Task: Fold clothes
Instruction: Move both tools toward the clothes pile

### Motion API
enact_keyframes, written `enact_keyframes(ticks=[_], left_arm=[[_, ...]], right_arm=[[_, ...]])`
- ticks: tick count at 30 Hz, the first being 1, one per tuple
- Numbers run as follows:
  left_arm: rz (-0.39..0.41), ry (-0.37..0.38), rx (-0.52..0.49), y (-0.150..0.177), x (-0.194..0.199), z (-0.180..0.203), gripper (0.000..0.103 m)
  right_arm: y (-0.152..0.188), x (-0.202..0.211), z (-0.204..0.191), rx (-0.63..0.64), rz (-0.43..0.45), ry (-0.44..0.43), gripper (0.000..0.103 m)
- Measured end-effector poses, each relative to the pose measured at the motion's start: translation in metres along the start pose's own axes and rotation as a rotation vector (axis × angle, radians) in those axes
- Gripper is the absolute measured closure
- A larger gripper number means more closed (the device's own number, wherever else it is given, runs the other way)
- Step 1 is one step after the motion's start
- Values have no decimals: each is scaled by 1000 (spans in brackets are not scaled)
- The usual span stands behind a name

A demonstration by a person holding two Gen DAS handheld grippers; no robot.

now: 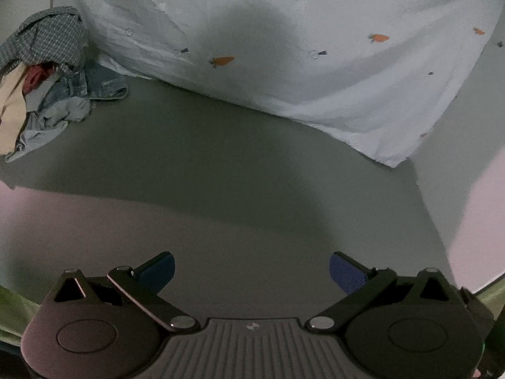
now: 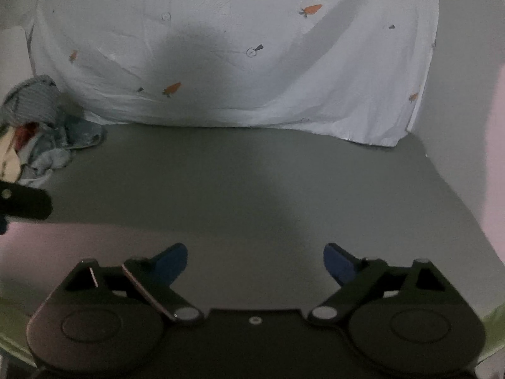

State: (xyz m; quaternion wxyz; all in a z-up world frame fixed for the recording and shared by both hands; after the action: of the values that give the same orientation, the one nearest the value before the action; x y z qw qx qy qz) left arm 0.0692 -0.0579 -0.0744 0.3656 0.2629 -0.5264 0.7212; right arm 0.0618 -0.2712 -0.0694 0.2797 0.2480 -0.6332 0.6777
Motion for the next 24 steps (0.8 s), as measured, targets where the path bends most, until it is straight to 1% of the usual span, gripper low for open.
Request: enact_keyframes(ticks=[3, 5, 8, 10, 12, 13, 14, 18, 20, 21, 22, 24], left_arm=[[23, -39, 1, -26, -10, -24, 0], [45, -49, 17, -47, -15, -47, 0], [99, -33, 95, -86, -19, -93, 0], [140, -29, 166, -114, -20, -133, 0], [174, -57, 222, -144, -19, -178, 0], [189, -73, 241, -159, -19, -197, 0], [206, -85, 256, -171, -17, -216, 0], [297, -114, 357, -227, -12, -297, 0], [359, -134, 412, -257, -13, -337, 0], [397, -155, 432, -272, -13, -356, 0], [436, -194, 439, -286, -14, -374, 0], [509, -292, 442, -314, -18, -408, 0]], right_arm=[[-12, -18, -17, 40, 5, 25, 17], [-24, -33, -39, 85, 13, 39, 25], [-48, -58, -79, 132, 13, 45, 30], [-65, -71, -110, 161, 20, 39, 32], [-86, -85, -144, 210, 38, 39, 35], [-99, -91, -165, 239, 55, 40, 38], [-112, -97, -183, 264, 75, 42, 39], [-165, -121, -257, 370, 157, 52, 42], [-186, -135, -295, 425, 186, 42, 42], [-196, -142, -314, 451, 198, 35, 42], [-206, -150, -333, 468, 201, 18, 41], [-217, -162, -367, 493, 205, -14, 41]])
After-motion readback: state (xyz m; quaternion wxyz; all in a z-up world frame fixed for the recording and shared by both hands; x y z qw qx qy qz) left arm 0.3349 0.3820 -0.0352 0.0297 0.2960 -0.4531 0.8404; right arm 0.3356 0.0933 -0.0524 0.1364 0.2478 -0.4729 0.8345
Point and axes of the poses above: each gripper's, at about its wrist camera, not at the fingertips, and x roughly against the way its jaws point, z to its right, y to its underside, the point moved 6 cm from there along -x, roughly the way its jaws point, and after that the axes turned 5 degrees about -z, right-handed, at the moved point
